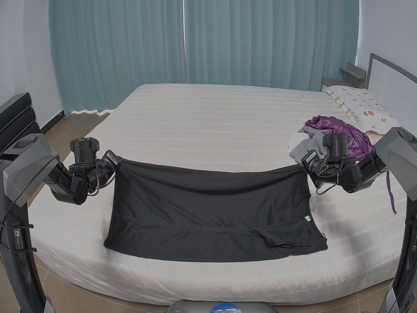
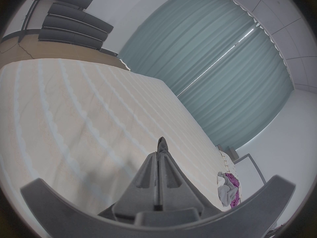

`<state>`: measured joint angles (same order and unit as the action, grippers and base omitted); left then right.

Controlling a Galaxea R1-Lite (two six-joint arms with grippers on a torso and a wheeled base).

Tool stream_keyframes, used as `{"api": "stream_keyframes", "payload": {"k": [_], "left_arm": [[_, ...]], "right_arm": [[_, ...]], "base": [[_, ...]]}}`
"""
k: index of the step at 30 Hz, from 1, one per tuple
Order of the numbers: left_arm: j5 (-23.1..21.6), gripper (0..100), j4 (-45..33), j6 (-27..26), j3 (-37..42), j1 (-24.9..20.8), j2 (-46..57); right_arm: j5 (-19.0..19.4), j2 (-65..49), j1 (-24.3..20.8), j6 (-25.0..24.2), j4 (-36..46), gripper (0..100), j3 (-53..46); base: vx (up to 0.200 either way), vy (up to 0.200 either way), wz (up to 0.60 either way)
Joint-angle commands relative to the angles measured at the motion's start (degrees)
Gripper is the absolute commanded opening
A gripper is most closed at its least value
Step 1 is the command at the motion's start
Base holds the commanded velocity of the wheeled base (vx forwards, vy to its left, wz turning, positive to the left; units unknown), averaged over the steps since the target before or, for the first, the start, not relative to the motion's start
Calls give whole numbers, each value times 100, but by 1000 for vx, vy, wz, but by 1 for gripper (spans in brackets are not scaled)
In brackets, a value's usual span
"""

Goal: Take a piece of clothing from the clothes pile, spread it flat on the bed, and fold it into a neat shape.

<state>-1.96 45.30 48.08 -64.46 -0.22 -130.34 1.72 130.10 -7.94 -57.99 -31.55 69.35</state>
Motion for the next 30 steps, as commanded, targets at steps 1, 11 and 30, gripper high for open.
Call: {"api": "stream_keyframes", "payload": {"k": [1, 11, 30], "left_arm": [[3, 0, 5, 0, -14, 4, -44], [12, 0, 5, -36, 206, 22, -9], [-59, 0, 14, -27, -154, 119, -422]], "right_arm": [[4, 77, -6, -2, -18, 0, 105], [30, -134, 108, 7, 0, 0, 43], [74, 323, 134, 25, -27, 0, 298]], "base": [[0, 0, 0], [0, 0, 0], [0, 0, 0]]}}
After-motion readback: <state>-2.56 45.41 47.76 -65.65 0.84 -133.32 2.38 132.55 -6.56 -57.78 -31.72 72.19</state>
